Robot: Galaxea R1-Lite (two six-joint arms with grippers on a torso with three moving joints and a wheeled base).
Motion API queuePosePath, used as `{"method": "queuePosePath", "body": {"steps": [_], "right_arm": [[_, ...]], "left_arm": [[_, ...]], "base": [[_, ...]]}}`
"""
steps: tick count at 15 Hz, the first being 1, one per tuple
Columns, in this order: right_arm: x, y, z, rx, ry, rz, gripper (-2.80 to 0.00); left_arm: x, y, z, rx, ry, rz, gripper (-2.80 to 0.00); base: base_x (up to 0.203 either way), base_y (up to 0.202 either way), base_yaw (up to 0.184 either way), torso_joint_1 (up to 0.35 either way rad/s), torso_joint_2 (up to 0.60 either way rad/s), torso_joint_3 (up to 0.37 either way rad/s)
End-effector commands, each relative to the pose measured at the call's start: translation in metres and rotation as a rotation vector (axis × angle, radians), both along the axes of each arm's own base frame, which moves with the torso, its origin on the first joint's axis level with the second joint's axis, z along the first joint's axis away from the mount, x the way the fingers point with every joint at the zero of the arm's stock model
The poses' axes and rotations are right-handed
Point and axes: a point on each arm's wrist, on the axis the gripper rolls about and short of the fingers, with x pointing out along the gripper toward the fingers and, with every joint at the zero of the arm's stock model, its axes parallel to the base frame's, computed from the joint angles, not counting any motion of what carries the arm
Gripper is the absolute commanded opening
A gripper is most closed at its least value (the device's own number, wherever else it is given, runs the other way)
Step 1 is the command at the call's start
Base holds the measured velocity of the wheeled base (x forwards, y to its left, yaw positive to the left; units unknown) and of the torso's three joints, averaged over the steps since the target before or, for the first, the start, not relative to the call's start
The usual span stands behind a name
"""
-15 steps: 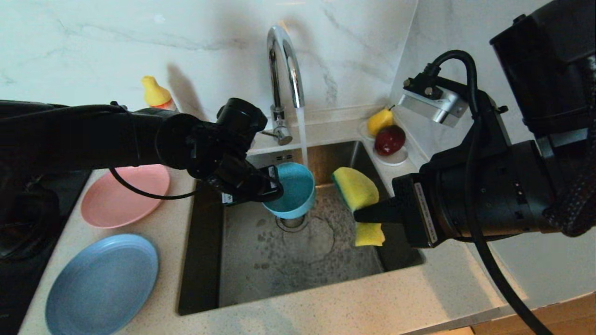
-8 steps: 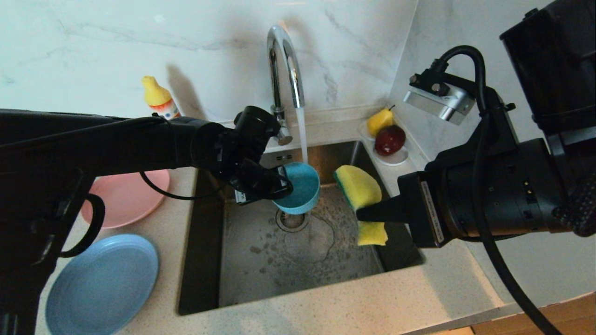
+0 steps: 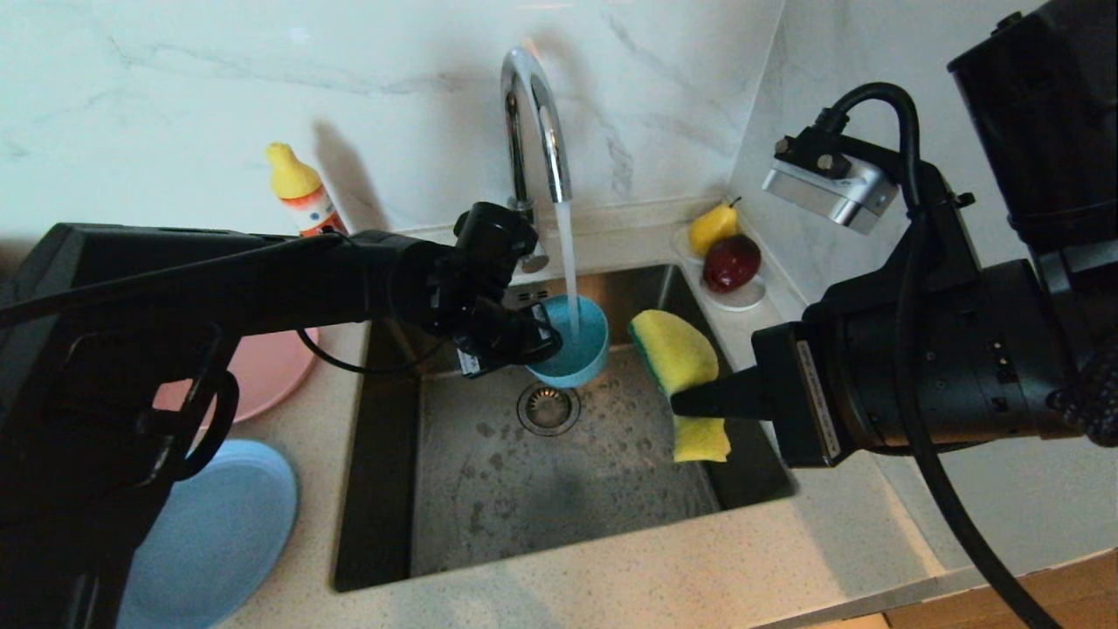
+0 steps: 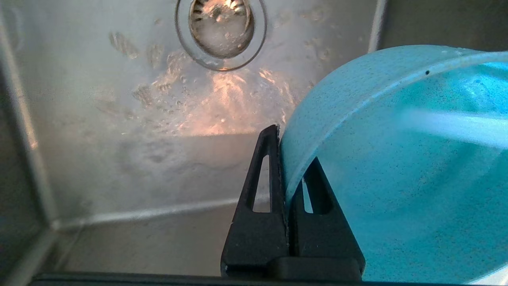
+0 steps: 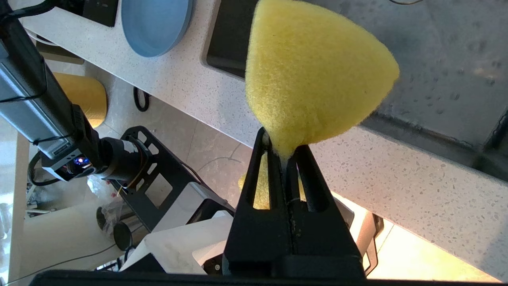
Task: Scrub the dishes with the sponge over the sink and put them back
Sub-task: Wash the bowl
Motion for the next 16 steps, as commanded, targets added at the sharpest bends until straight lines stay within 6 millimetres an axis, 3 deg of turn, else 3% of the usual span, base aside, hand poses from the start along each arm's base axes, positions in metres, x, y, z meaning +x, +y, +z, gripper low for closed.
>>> {"method": "queuePosePath", "body": {"steps": [1, 8, 16], "right_arm": [[-0.001, -0.002, -0.001, 0.001, 0.007, 0.006, -2.8], [-0.004, -0.002, 0.001, 0.008, 0.006, 0.013, -2.8], [-0.002, 0.001, -0.002, 0.0, 0.012, 0.015, -2.8]], "left_arm": [[0.001, 0.0, -0.002, 0.0, 0.006, 0.005, -2.8], [-0.003, 0.002, 0.008, -0.014, -0.012, 0.014, -2.8], [0.001, 0.004, 0.004, 0.058, -0.042, 0.067, -2.8]], "base": [[0.0, 0.0, 0.0, 0.0, 0.0, 0.0], [0.0, 0.0, 0.0, 0.0, 0.0, 0.0], [0.0, 0.0, 0.0, 0.0, 0.0, 0.0]]}}
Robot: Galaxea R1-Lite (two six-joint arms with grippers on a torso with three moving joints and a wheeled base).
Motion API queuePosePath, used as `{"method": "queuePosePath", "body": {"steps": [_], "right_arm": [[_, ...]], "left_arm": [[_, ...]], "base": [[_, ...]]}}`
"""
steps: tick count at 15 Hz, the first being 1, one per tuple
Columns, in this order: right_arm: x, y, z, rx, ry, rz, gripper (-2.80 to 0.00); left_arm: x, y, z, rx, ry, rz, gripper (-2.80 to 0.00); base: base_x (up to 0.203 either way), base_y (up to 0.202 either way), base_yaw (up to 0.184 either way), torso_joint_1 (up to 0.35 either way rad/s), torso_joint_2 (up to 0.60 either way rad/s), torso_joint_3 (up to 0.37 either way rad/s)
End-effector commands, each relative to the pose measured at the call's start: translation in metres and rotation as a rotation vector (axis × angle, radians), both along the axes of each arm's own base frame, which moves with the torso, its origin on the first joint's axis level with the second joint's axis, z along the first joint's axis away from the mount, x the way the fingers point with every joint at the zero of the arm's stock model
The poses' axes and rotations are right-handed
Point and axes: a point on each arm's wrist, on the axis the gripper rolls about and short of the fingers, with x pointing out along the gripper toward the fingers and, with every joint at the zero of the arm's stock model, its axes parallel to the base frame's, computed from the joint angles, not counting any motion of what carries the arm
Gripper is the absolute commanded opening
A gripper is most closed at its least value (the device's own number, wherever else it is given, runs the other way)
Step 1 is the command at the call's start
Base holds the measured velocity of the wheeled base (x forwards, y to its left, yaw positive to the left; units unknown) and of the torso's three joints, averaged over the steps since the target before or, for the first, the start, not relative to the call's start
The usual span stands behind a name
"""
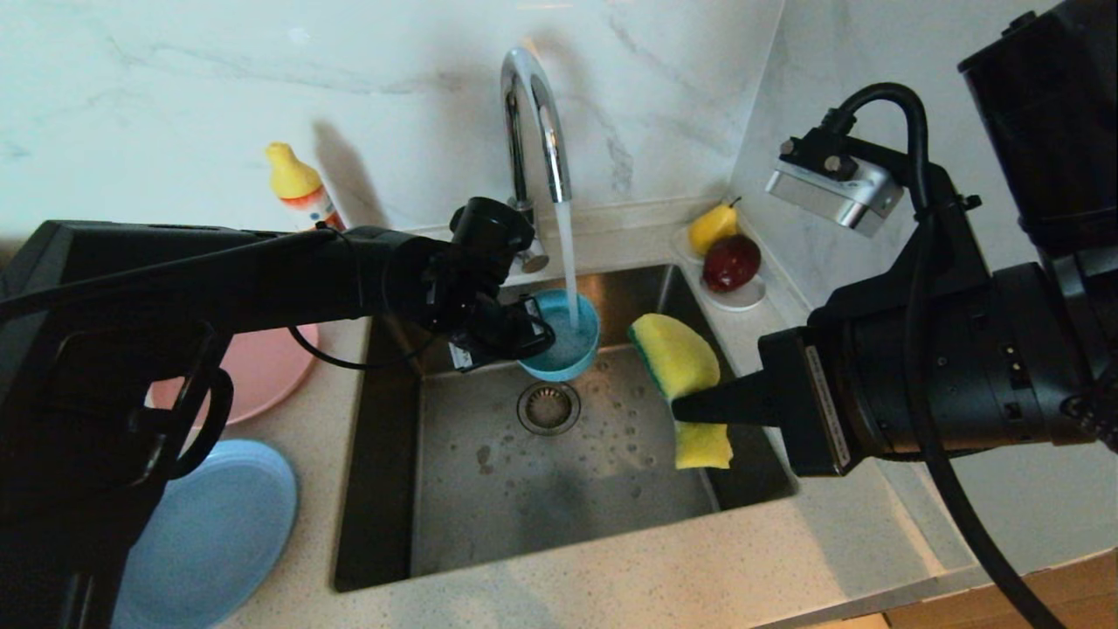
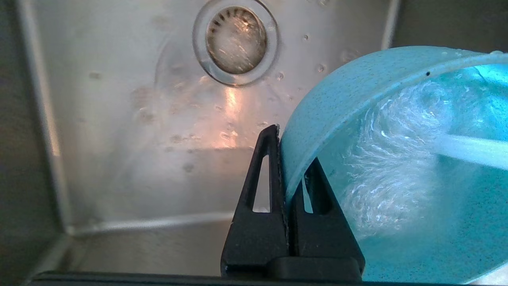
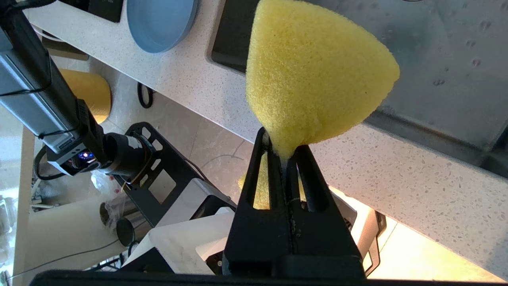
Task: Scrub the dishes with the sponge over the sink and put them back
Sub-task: Wash the bowl
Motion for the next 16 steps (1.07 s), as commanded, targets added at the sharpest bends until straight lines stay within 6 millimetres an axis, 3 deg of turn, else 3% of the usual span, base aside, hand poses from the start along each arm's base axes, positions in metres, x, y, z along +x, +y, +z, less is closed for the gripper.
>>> {"method": "queuePosePath", "body": {"steps": [1, 5, 7, 12, 16], "right_arm": [[0.001, 0.002, -0.002, -0.005, 0.006, 0.0, -2.8], [0.001, 0.001, -0.001, -0.004, 0.005, 0.0, -2.8], [0.002, 0.002, -0.004, -0.011, 0.013, -0.001, -2.8], [0.006, 0.009, -0.013, 0.002, 0.082, 0.029, -2.8], [0.008, 0.014, -0.015, 0.012, 0.109, 0.06, -2.8]], "left_arm": [[0.001, 0.0, -0.002, 0.01, -0.003, 0.016, -2.8], [-0.002, 0.001, -0.001, 0.014, 0.004, 0.014, -2.8], [-0.01, 0.005, 0.011, 0.016, -0.011, 0.017, -2.8], [-0.053, 0.032, 0.042, 0.142, -0.134, 0.074, -2.8], [-0.097, 0.058, 0.055, 0.212, -0.411, 0.024, -2.8]], "base": [[0.0, 0.0, 0.0, 0.0, 0.0, 0.0], [0.0, 0.0, 0.0, 0.0, 0.0, 0.0], [0.0, 0.0, 0.0, 0.0, 0.0, 0.0], [0.0, 0.0, 0.0, 0.0, 0.0, 0.0], [0.0, 0.0, 0.0, 0.0, 0.0, 0.0]]}}
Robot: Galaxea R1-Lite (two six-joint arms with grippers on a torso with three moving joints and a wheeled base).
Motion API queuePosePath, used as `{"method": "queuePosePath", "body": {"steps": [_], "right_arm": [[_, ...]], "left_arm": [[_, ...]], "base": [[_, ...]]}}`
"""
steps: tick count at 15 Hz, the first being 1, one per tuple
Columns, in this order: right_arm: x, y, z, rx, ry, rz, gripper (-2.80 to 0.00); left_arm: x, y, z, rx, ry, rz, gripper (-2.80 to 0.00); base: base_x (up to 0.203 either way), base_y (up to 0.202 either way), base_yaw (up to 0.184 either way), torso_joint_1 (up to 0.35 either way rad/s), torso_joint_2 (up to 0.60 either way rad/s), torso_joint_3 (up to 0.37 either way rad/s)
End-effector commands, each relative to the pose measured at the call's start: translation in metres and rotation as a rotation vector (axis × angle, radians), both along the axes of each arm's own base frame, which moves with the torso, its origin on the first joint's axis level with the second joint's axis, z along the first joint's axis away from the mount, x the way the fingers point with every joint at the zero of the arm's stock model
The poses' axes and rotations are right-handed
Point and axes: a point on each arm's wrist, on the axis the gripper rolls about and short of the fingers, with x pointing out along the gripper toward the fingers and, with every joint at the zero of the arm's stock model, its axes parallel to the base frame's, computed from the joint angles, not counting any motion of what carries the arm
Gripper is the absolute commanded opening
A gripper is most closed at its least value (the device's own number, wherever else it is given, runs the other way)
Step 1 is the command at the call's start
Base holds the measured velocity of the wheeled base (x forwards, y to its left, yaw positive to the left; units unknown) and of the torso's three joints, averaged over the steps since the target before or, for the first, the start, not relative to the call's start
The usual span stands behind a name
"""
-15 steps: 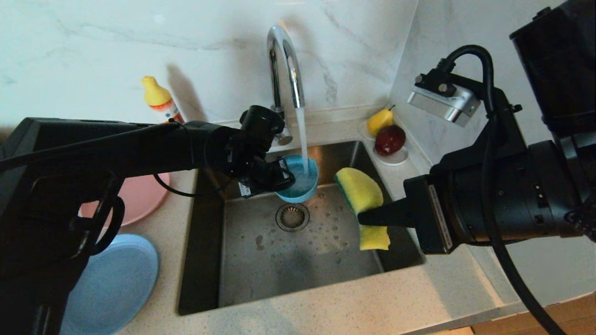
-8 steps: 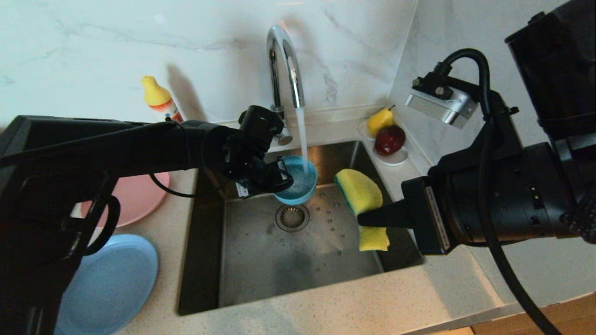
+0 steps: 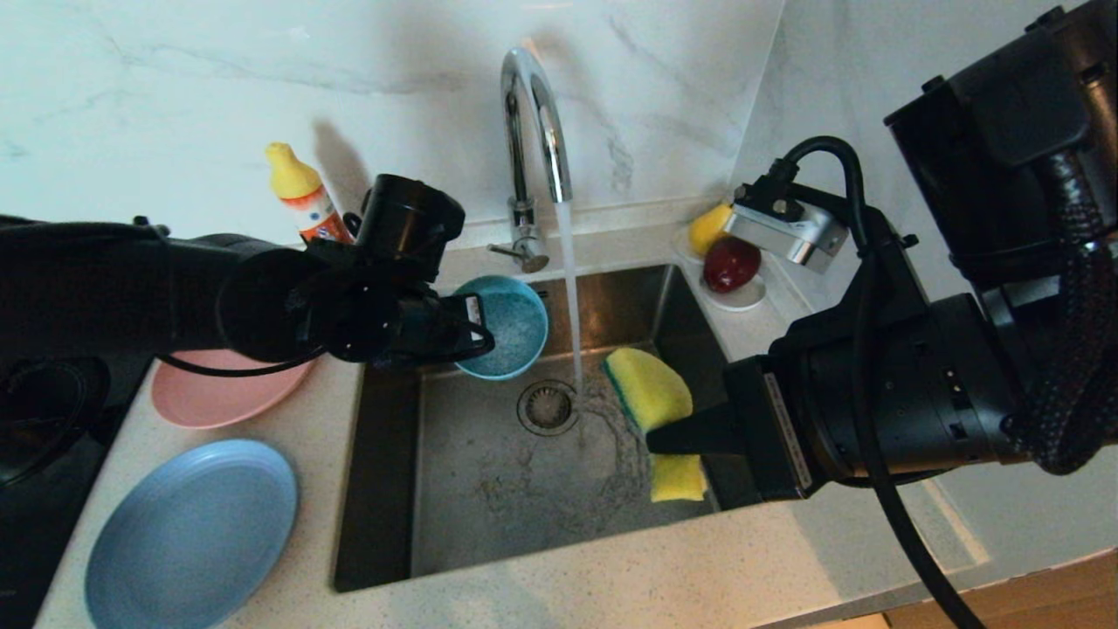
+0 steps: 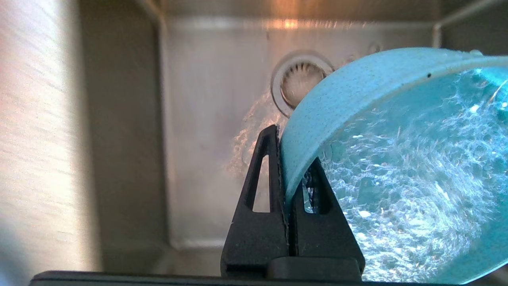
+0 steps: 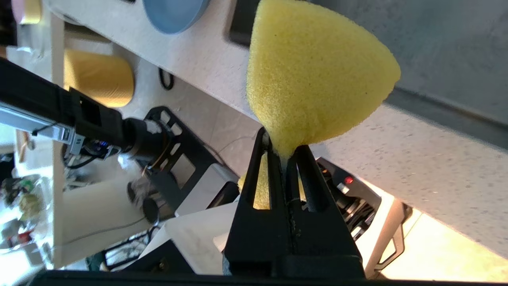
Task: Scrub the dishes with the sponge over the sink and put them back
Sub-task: Wash the bowl
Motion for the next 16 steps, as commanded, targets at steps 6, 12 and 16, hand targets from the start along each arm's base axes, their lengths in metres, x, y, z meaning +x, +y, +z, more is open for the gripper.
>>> {"method": "queuePosePath", "body": {"steps": [6, 12, 16], "right_arm": [[0.004, 0.01, -0.01, -0.015, 0.046, 0.039, -2.8], [0.003, 0.012, -0.013, 0.018, 0.122, 0.096, -2.8], [0.006, 0.015, -0.018, 0.013, 0.143, 0.107, -2.8]], "left_arm": [[-0.08, 0.045, 0.058, -0.041, -0.6, -0.147, -2.8], [-0.112, 0.058, 0.062, 0.003, -0.873, -0.289, -2.8], [-0.121, 0.061, 0.057, 0.076, -0.98, -0.305, -2.8]], "base": [[0.0, 0.0, 0.0, 0.0, 0.0, 0.0], [0.0, 0.0, 0.0, 0.0, 0.0, 0.0], [0.0, 0.0, 0.0, 0.0, 0.0, 0.0]]}}
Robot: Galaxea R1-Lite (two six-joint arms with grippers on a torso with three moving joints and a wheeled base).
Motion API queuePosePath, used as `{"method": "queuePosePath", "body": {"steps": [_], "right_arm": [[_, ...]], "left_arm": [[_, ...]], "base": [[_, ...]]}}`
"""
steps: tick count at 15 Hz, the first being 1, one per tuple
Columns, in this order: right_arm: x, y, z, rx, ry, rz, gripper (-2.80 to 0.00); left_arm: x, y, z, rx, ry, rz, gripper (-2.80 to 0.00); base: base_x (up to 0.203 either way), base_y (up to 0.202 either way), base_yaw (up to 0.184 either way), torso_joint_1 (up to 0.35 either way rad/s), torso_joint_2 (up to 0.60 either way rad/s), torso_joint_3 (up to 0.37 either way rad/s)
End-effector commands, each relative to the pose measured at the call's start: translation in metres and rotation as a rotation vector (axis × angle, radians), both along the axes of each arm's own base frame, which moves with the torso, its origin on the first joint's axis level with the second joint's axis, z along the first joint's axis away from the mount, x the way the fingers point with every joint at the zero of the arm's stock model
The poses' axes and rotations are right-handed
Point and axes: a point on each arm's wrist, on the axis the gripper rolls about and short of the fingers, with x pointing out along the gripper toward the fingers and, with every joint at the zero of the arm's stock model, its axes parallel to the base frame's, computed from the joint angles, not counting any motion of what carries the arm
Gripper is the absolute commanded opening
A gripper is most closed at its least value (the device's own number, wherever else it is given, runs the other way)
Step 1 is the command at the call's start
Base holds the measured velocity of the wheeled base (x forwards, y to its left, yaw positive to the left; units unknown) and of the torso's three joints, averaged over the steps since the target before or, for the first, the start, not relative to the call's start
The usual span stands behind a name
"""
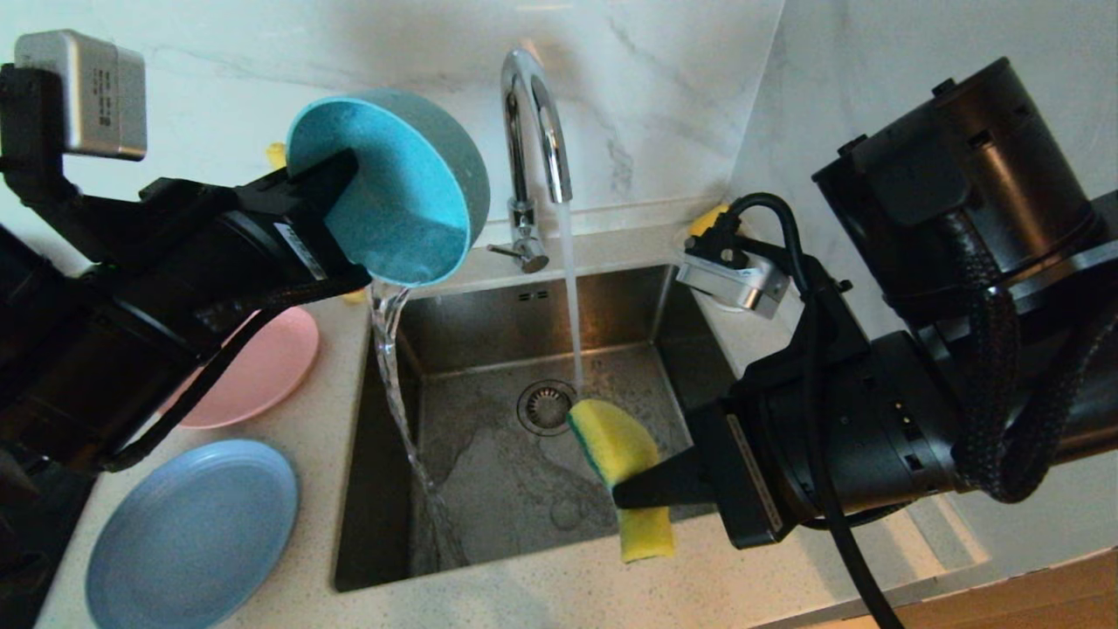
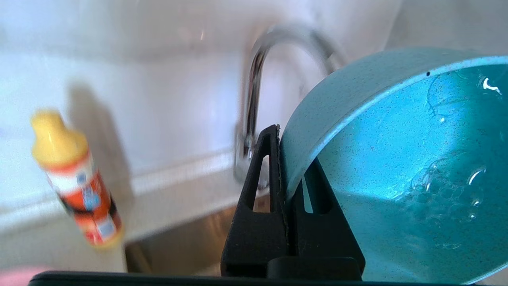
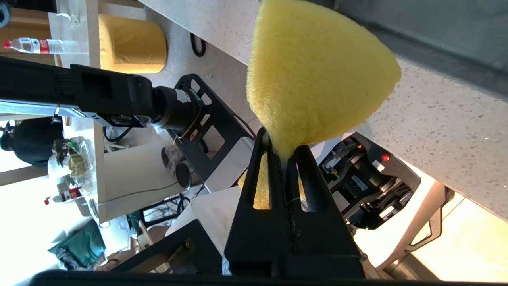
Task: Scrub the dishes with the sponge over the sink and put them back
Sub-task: Wash the bowl, then wipe the bowl
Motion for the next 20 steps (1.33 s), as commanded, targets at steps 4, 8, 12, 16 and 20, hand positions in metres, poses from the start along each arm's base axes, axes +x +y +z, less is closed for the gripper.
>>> {"method": "queuePosePath", "body": {"steps": [4, 8, 12, 16, 20], "right_arm": [[0.002, 0.002, -0.005, -0.002, 0.033, 0.024, -2.8], [0.002, 0.002, -0.004, 0.001, 0.032, 0.025, -2.8], [-0.015, -0.011, 0.016, 0.064, 0.017, 0.08, -2.8], [-0.03, -0.013, 0.031, 0.123, 0.015, 0.17, -2.8], [-0.03, -0.007, 0.045, 0.173, 0.074, 0.228, -2.8]], "left_arm": [[-0.013, 0.006, -0.001, 0.057, -0.109, 0.033, -2.8], [-0.017, 0.008, -0.003, 0.048, -0.097, 0.028, -2.8], [-0.013, 0.008, -0.016, 0.127, 0.122, 0.017, -2.8], [-0.026, 0.014, 0.006, 0.069, 0.525, -0.047, -2.8], [-0.025, 0.009, 0.006, 0.017, 0.722, -0.087, -2.8]], "base": [[0.0, 0.0, 0.0, 0.0, 0.0, 0.0], [0.0, 0.0, 0.0, 0.0, 0.0, 0.0], [0.0, 0.0, 0.0, 0.0, 0.0, 0.0], [0.0, 0.0, 0.0, 0.0, 0.0, 0.0], [0.0, 0.0, 0.0, 0.0, 0.0, 0.0]]}}
